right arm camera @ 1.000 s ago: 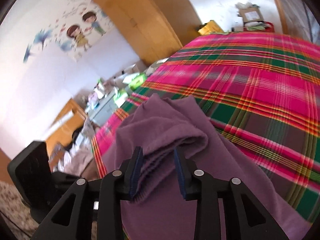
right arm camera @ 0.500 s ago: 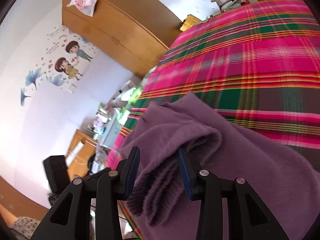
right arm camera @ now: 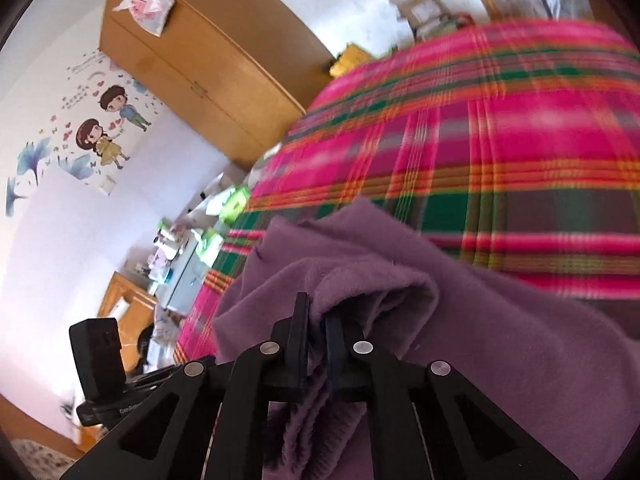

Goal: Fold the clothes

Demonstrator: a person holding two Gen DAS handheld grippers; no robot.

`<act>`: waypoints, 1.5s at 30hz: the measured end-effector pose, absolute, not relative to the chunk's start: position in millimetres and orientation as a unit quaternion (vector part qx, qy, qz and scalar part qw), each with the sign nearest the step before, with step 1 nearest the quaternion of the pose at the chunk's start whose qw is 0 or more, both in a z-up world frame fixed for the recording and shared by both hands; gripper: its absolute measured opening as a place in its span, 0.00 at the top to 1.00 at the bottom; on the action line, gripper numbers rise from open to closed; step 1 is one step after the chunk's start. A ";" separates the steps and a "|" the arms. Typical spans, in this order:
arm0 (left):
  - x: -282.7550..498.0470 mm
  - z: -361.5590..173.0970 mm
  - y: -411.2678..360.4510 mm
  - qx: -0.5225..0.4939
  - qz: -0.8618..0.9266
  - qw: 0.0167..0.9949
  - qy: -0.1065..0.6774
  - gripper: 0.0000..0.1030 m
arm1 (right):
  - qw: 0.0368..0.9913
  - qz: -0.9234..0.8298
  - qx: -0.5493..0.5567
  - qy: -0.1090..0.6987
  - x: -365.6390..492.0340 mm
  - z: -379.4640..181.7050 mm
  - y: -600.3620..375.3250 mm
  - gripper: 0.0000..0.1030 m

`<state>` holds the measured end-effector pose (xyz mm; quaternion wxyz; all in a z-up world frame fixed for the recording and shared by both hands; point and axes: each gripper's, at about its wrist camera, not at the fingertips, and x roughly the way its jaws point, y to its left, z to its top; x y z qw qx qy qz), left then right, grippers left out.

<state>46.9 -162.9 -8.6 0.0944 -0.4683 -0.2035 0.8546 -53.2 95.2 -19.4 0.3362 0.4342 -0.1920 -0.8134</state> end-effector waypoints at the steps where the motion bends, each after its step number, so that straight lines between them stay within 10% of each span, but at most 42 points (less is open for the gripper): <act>1: 46.9 -9.1 -163.1 -0.471 0.853 0.096 -0.202 0.78 | 0.334 -0.819 0.427 -0.190 -51.2 -15.7 97.4 0.94; 10: 49.9 -14.3 -170.0 -0.473 0.847 0.113 -0.215 0.78 | 0.282 -0.835 0.436 -0.183 -44.8 -20.9 118.1 0.94; 16: 51.3 -14.0 -173.1 -0.474 0.845 0.118 -0.217 0.78 | 0.260 -0.824 0.465 -0.193 -49.6 -43.1 119.6 0.84; 18: 51.0 -14.3 -174.5 -0.474 0.844 0.119 -0.219 0.78 | 0.264 -0.821 0.455 -0.222 -42.3 -41.2 128.5 0.67; 24: 51.6 -14.5 -176.7 -0.474 0.843 0.125 -0.222 0.78 | 0.282 -0.811 0.446 -0.255 -20.1 -35.9 132.4 0.64; 42: 45.2 -19.6 -185.6 -0.476 0.828 0.157 -0.253 0.78 | 0.411 -0.821 0.392 0.054 -108.9 16.7 13.2 0.64; 45: 42.6 -20.2 -183.6 -0.475 0.826 0.165 -0.255 0.78 | 0.434 -0.802 0.399 0.095 -115.7 14.2 -8.0 0.77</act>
